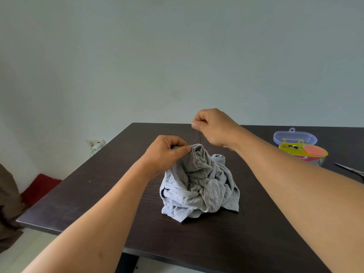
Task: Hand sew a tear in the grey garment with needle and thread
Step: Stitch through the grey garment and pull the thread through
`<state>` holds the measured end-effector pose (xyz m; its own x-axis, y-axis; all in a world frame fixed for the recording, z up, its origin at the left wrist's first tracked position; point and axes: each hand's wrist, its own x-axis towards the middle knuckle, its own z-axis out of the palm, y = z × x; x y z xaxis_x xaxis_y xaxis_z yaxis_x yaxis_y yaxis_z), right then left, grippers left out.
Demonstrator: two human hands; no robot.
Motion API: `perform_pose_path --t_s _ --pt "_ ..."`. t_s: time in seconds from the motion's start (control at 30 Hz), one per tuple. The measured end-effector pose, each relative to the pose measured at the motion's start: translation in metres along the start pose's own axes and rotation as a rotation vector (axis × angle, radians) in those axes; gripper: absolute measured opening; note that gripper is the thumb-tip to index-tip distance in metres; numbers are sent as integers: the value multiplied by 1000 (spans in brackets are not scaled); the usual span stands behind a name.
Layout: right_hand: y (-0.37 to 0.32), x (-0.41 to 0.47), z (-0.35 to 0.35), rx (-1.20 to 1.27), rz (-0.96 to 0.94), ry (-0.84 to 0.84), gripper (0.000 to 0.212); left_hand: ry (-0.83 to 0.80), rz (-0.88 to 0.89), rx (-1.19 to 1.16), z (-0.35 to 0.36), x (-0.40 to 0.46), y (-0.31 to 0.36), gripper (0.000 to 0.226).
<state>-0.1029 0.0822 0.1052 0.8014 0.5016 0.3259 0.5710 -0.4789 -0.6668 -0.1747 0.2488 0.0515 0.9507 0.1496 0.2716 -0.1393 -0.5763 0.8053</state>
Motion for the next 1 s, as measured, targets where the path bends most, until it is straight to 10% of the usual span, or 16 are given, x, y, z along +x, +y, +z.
perform_pose_path --t_s 0.43,0.8,1.0 --pt "30 5 -15 -171 93 379 17 -30 -74 7 -4 -6 -8 9" --pt "16 -7 3 50 112 -254 22 -48 -53 7 -3 -2 -5 10" --pt "13 -5 12 -34 35 -299 6 -78 -48 11 -1 -4 0 9"
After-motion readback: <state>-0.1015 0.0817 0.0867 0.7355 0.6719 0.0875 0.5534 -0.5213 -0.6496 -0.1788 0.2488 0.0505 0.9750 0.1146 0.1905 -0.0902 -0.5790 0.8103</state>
